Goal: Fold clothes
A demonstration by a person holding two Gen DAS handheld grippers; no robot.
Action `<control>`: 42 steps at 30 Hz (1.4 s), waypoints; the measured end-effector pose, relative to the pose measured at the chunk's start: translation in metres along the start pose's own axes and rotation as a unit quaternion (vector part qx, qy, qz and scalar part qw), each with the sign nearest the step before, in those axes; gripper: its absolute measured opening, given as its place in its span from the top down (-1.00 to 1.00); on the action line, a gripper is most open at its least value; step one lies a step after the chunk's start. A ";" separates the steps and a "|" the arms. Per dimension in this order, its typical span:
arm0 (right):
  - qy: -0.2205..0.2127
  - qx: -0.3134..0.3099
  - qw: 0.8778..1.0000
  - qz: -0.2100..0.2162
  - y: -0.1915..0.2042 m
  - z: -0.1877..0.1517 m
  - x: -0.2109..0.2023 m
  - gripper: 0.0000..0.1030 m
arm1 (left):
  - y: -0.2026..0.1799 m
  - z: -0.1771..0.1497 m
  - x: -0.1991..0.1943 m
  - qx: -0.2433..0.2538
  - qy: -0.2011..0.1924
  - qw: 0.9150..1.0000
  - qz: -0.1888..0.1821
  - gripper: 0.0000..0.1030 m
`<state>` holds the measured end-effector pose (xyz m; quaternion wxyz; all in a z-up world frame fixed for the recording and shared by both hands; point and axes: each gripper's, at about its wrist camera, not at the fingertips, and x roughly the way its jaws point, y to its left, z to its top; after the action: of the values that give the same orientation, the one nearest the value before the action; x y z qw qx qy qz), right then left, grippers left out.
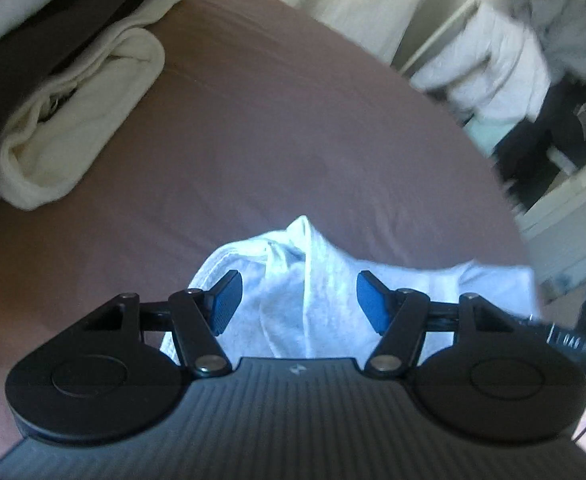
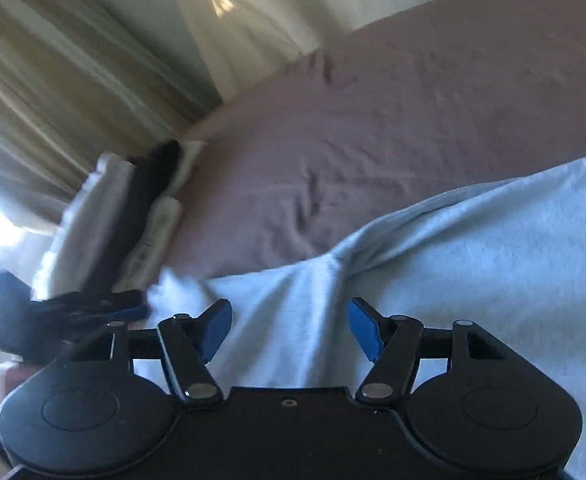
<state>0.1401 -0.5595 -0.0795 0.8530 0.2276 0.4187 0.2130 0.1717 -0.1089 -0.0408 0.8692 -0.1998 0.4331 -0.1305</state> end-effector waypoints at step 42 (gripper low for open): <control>-0.043 0.098 0.993 0.048 -0.044 -0.005 0.049 0.77 | 0.052 -0.017 -0.001 -0.098 -0.019 0.993 -0.056 0.35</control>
<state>0.1707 -0.5663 -0.1378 0.8324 0.3388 0.3893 0.2019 0.1596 -0.0668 -0.0730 0.8445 -0.3106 0.4157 -0.1324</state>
